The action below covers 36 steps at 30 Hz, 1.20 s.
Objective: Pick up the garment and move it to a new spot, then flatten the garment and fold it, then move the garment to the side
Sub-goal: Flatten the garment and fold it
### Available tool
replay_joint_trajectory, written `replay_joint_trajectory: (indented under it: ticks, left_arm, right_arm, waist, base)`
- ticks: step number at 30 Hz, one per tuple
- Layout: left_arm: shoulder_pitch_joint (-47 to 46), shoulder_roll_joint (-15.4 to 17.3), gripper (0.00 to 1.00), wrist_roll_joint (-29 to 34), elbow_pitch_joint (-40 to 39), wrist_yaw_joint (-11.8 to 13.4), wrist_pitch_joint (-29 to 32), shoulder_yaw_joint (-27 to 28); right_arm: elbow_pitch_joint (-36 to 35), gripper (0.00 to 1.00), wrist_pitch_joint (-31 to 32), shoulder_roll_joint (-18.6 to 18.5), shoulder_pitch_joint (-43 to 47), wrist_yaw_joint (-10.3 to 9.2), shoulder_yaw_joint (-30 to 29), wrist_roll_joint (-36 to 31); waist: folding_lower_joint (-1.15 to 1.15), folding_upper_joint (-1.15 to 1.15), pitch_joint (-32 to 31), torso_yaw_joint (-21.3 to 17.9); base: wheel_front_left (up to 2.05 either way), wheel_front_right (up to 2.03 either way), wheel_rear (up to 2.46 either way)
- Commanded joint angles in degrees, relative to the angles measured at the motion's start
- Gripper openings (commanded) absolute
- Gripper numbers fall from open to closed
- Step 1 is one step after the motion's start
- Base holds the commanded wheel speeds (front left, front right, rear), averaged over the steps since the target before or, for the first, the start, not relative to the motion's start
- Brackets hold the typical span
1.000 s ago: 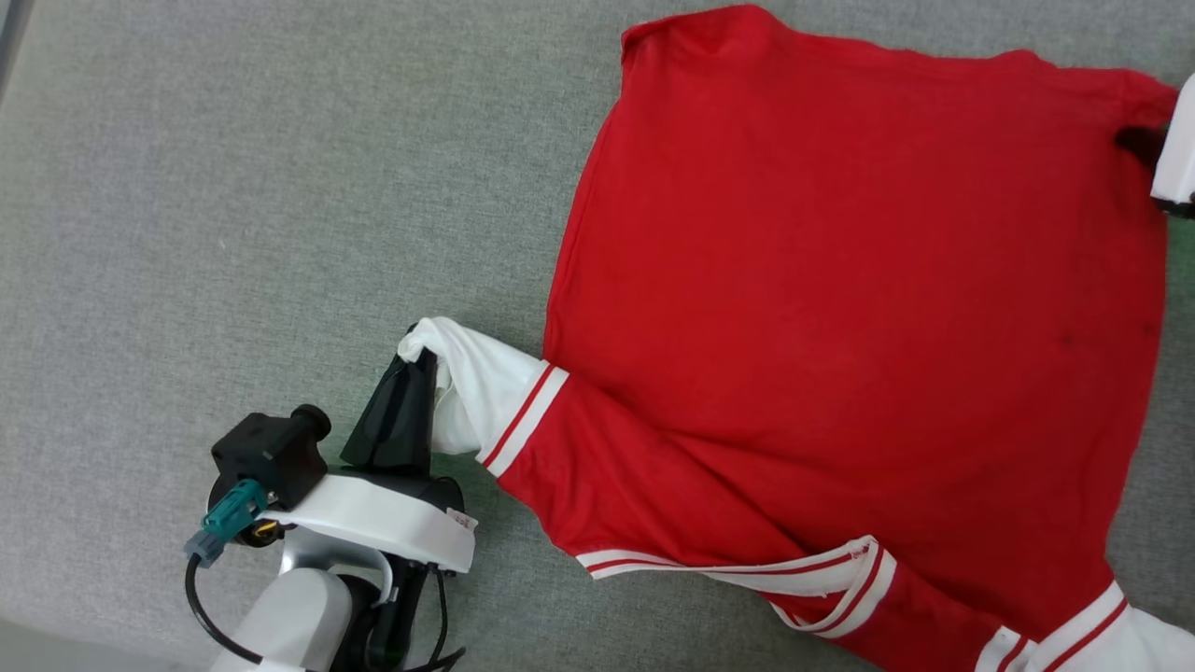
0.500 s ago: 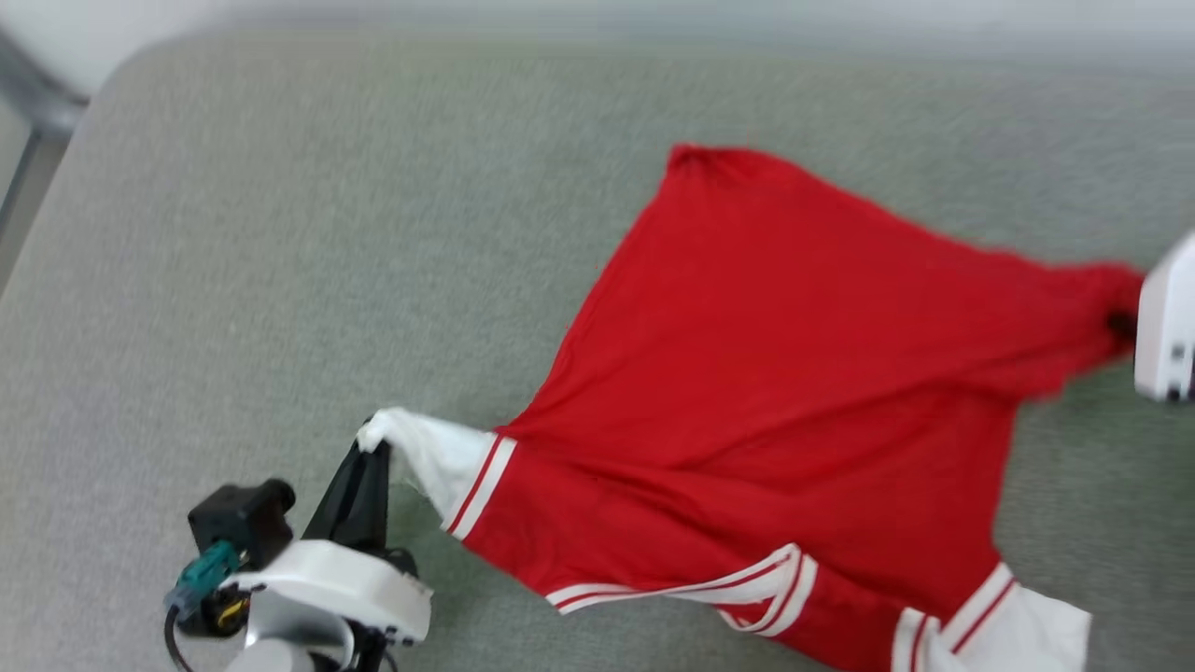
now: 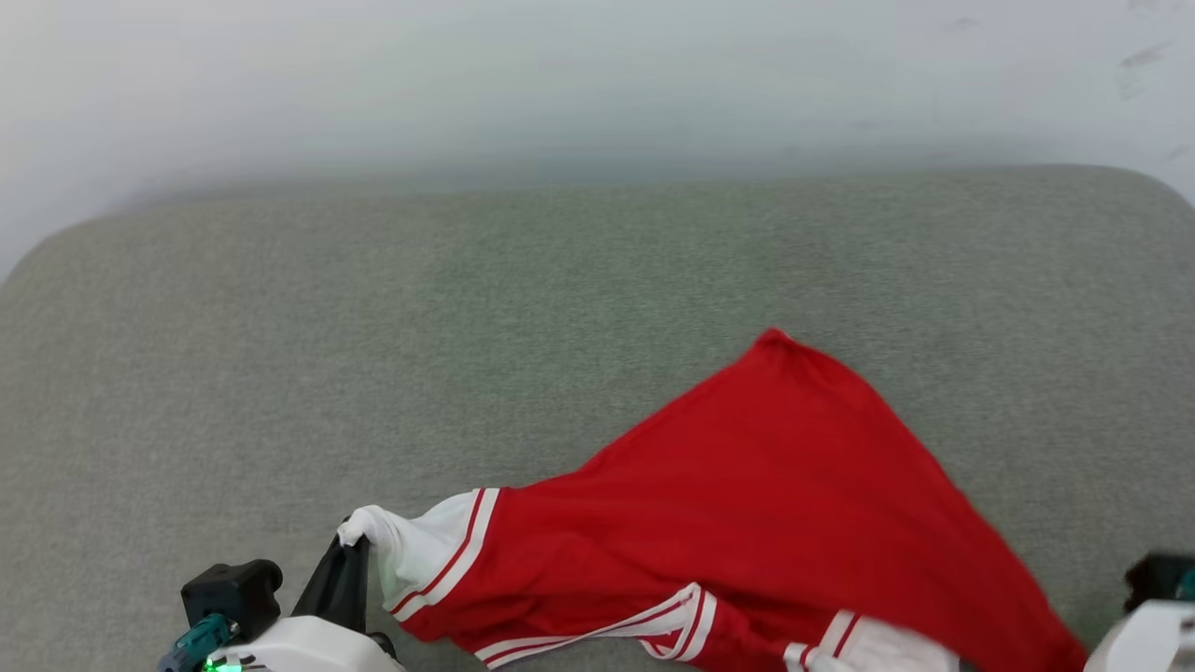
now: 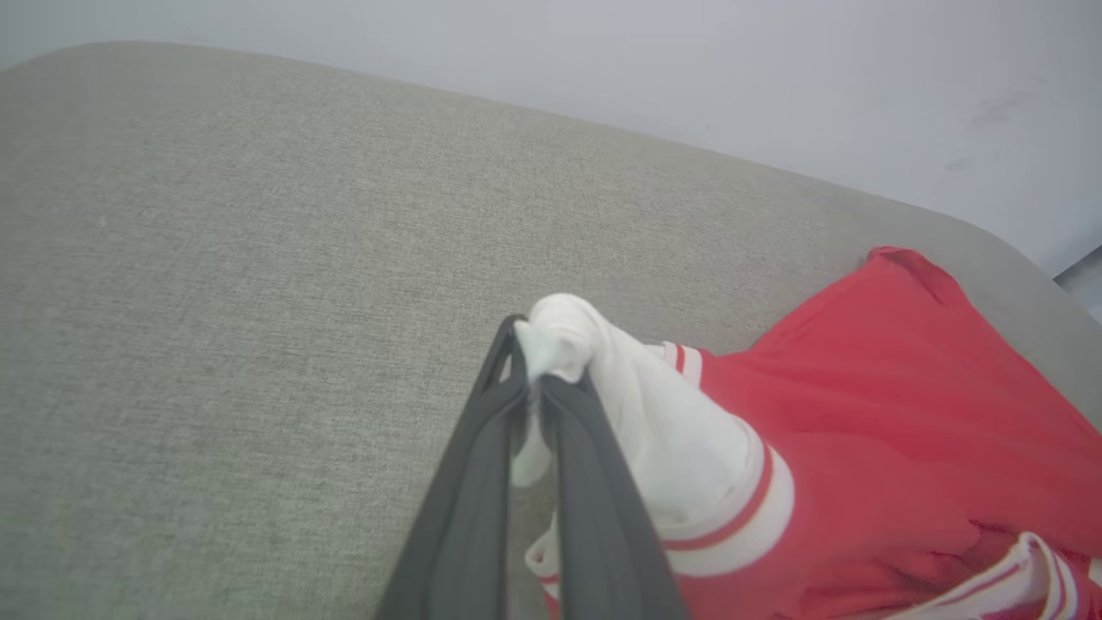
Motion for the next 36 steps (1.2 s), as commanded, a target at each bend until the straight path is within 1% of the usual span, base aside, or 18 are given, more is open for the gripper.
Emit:
replay_joint_trajectory:
  ticks: [1,4,5,6,9,11,13,16,19,21,23,26,29,32,36]
  left_arm:
    - [0.65,0.30,0.00,-0.37,-0.20,0.16,0.08,0.02]
    - [1.00,0.45,0.00,-0.37,-0.58,0.42,0.51,-0.13]
    - [0.93,0.67,0.00,-0.13,-0.71,0.52,0.71,-0.30]
    - [0.78,0.87,0.00,0.11,-0.73,0.53,1.11,-0.53]
    - [0.20,0.91,0.00,0.25,-1.11,0.49,1.58,-0.89]
    - [-0.09,0.90,0.00,0.12,-1.31,0.56,1.87,-0.95]
    - [-0.48,0.79,0.00,0.09,-1.59,0.64,1.99,-1.09]
    - [-1.21,0.92,0.00,0.73,-1.89,0.77,2.12,-1.36]
    - [-2.45,1.06,0.00,1.81,-2.63,1.01,2.26,-2.07]
    - [-3.25,0.87,0.00,2.37,-3.37,1.07,2.32,-2.51]
    - [-4.09,0.78,0.00,2.68,-4.04,1.28,2.47,-2.71]
    - [-5.61,0.52,0.00,3.16,-4.93,1.26,2.39,-2.98]
    - [-7.07,0.21,0.00,3.51,-5.31,1.00,2.34,-3.39]
    - [-8.63,-0.32,0.00,3.53,-5.21,0.53,2.05,-3.82]
    - [-10.58,-1.28,0.00,3.65,-4.55,-0.34,1.36,-4.37]
  right_arm:
    - [-1.40,0.00,0.46,1.77,2.85,-0.06,-0.54,-0.62]
    - [-4.73,0.00,0.69,6.50,8.34,-0.06,-1.85,-0.91]
    - [-5.53,0.28,0.21,8.25,9.54,-0.06,-2.46,-0.56]
    - [-6.22,1.00,-0.67,9.62,10.39,-0.06,-3.09,-0.48]
    - [-7.71,1.00,-5.63,12.42,11.53,-0.06,-4.43,-0.87]
    - [-8.47,1.00,-11.00,13.33,10.94,-0.06,-4.87,-1.04]
    - [-9.45,1.00,-18.17,13.58,9.63,-0.06,-5.73,-1.56]
    - [-9.07,1.00,-30.02,13.42,7.03,-0.06,-7.40,-4.63]
    - [-7.25,1.00,-39.30,12.85,3.29,-0.06,-7.06,-7.33]
    - [-5.10,1.00,-43.05,12.41,0.14,-0.06,-6.33,-8.25]
    - [-2.97,1.00,-44.96,11.61,-3.63,-0.06,-5.26,-8.13]
    - [-0.10,1.00,-44.83,9.36,-9.36,-0.05,-2.31,-7.28]
    - [2.15,1.00,-40.45,5.36,-15.44,-0.06,2.30,-5.84]
    - [2.89,1.00,-32.10,0.96,-21.34,-0.06,8.07,-2.35]
    - [2.23,1.00,-18.09,-4.72,-27.68,-0.06,15.18,2.62]
  waist:
    - [0.02,0.00,-1.18,-1.36]
    - [0.02,0.00,-1.12,-1.86]
    - [0.02,0.00,-0.99,-1.99]
    - [0.02,0.00,-0.94,-2.07]
    - [0.02,0.00,-0.60,-2.16]
    - [0.02,0.00,-0.35,-2.18]
    - [0.02,0.00,0.04,-2.05]
    - [0.02,0.00,0.77,-1.75]
    - [0.02,0.00,1.85,-1.29]
    - [0.02,0.00,2.86,-0.89]
    - [0.02,0.00,4.18,-0.38]
    - [0.02,0.00,6.43,0.72]
    - [0.02,0.00,8.59,1.95]
    - [0.02,0.00,10.72,3.34]
    - [0.02,0.00,13.14,5.10]
  base:
    - [0.00,0.00,0.00]
    - [0.00,0.00,0.00]
    - [0.00,0.00,0.00]
    - [0.00,0.00,0.00]
    - [0.00,0.00,0.00]
    - [0.00,0.00,0.00]
    - [0.00,0.00,0.00]
    - [0.00,0.00,0.00]
    - [0.00,0.00,0.00]
    - [0.00,0.00,0.00]
    - [0.00,0.00,0.00]
    - [0.00,0.00,0.00]
    - [0.00,0.00,0.00]
    - [0.00,0.00,0.00]
    - [0.00,0.00,0.00]
